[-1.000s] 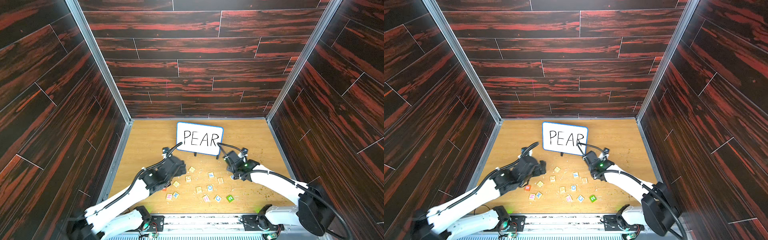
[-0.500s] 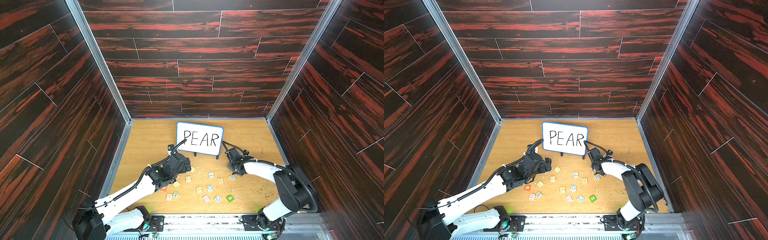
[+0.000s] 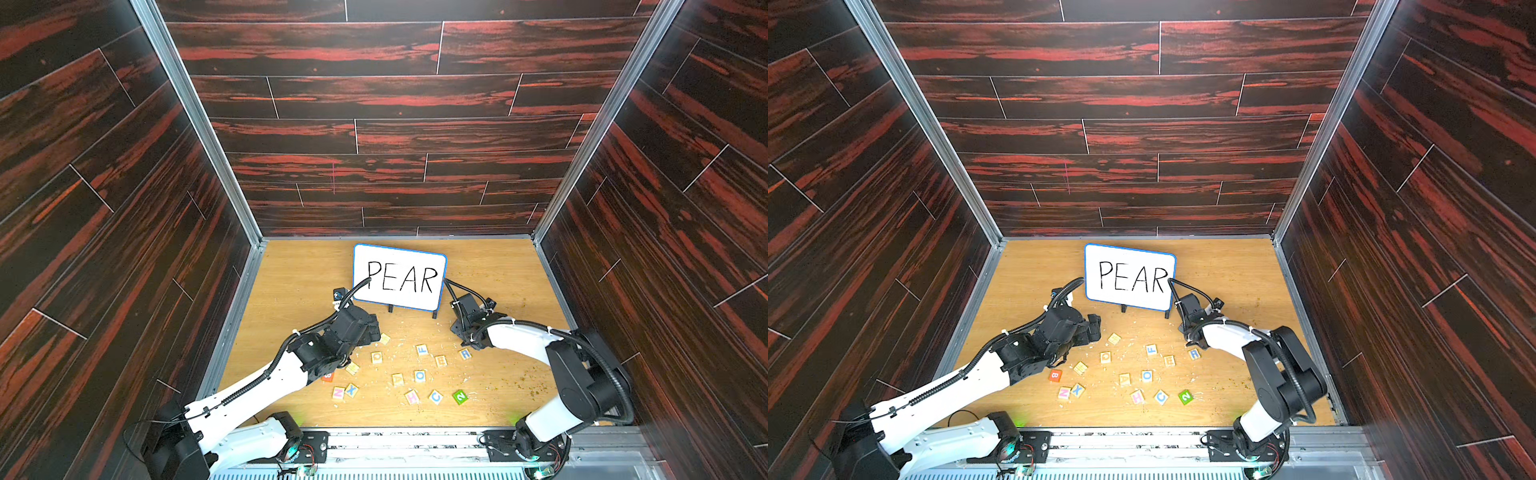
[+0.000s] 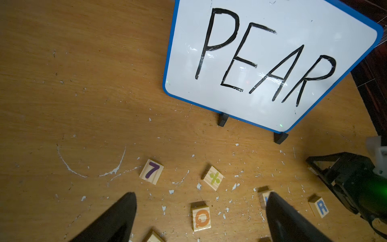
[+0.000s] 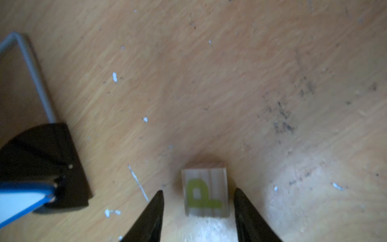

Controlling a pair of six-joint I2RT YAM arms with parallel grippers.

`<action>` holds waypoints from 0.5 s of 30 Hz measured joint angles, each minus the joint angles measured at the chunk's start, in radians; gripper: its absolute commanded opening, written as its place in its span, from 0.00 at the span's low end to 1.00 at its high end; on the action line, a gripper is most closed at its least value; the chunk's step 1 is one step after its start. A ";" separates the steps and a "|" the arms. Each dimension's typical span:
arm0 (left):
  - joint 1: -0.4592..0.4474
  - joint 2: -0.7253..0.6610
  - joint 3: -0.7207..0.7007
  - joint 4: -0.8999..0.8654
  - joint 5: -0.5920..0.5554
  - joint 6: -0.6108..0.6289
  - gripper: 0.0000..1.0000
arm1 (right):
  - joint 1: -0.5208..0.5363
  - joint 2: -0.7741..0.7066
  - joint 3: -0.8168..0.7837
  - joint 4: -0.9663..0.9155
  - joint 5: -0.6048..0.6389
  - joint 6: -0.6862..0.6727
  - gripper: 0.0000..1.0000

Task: Spell the uppercase word “pear” with letter blocks
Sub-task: Adjust the letter block at the center of the board.

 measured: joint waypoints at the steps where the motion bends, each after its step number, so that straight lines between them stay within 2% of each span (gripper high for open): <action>1: 0.000 -0.002 0.000 0.000 -0.002 0.000 0.99 | 0.002 -0.007 -0.008 0.007 -0.005 0.002 0.54; 15: 0.000 -0.018 -0.023 0.000 -0.038 0.001 0.99 | 0.095 -0.023 0.002 0.042 -0.039 -0.040 0.49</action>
